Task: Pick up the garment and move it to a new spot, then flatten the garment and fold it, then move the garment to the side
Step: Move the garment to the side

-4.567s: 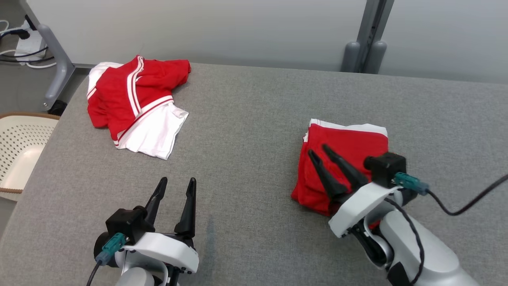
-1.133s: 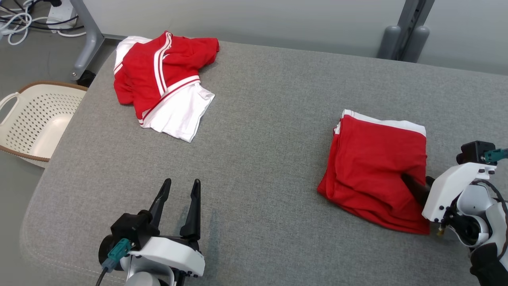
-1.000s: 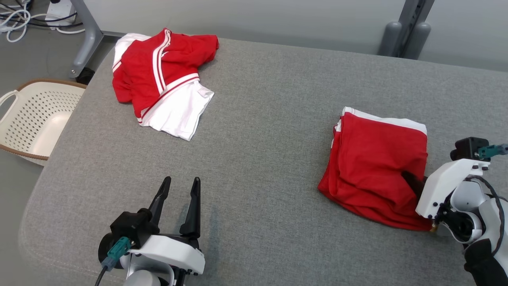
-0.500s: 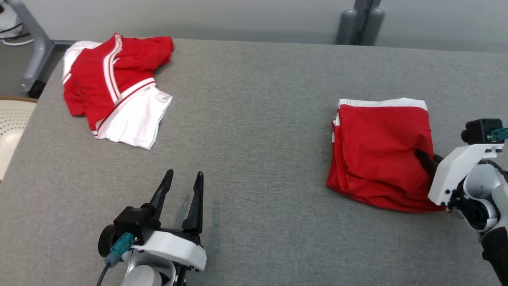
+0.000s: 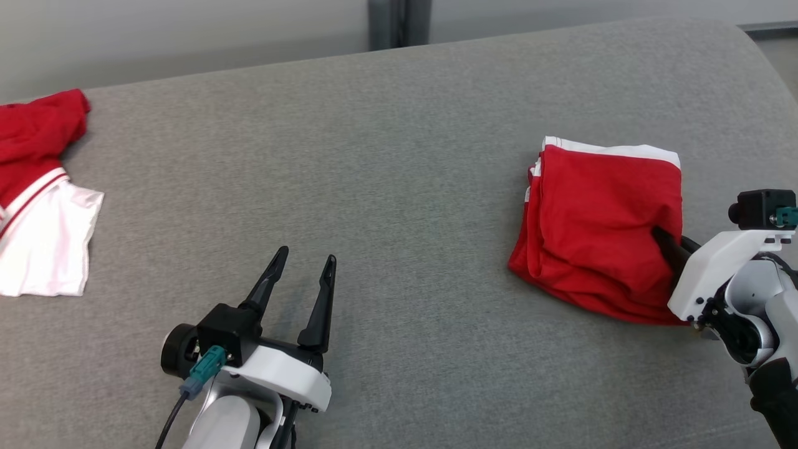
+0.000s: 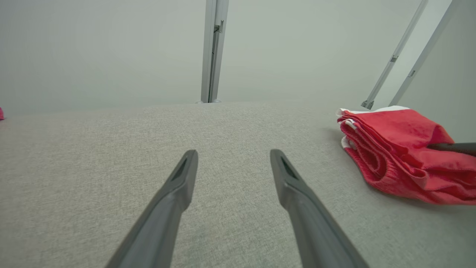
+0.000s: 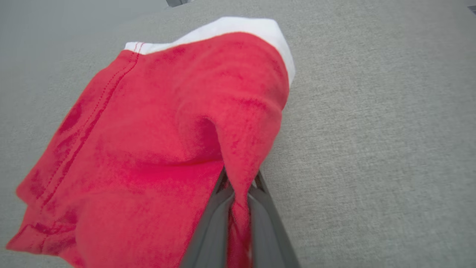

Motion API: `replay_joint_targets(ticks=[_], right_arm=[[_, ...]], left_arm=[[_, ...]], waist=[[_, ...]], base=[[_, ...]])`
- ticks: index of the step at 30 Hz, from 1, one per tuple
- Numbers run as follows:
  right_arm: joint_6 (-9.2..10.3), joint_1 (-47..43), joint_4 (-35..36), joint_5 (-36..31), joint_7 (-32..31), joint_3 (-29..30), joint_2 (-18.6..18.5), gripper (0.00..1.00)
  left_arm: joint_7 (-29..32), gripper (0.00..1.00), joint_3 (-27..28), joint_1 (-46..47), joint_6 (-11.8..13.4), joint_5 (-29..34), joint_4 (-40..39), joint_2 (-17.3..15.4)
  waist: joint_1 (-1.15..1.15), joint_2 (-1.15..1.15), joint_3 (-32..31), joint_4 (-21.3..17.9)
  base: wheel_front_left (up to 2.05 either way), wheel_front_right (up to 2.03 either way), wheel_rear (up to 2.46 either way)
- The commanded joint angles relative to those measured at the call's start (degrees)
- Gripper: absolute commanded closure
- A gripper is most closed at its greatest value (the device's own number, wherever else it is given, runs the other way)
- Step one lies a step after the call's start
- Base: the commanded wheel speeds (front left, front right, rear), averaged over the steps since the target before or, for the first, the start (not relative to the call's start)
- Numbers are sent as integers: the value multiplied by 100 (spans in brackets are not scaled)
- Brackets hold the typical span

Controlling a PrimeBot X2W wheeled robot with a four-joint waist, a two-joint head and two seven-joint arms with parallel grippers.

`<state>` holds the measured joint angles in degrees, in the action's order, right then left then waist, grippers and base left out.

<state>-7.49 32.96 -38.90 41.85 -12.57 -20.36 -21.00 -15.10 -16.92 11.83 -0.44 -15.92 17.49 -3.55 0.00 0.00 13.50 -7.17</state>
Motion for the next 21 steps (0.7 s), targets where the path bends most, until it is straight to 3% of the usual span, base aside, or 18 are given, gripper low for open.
replay_joint_targets(ticks=[1, 9, 21], right_arm=[[-1, 76, -43, -27, 112, -20, -3, 100], [-1, 337, -360, -106, 492, -68, -57, 100], [-1, 1235, -1352, -572, 958, 105, -736, 100]], left_arm=[[22, 0, -10, 128, -18, 44, 4, -65], [85, 0, -114, 300, -29, 101, -51, -95], [140, 0, -82, 347, 116, 108, -292, -248]], waist=[[0, 0, 168, -384], [0, 0, 331, -445], [0, 0, 719, 192]], base=[[0, 0, 0], [0, 0, 0], [0, 0, 0]])
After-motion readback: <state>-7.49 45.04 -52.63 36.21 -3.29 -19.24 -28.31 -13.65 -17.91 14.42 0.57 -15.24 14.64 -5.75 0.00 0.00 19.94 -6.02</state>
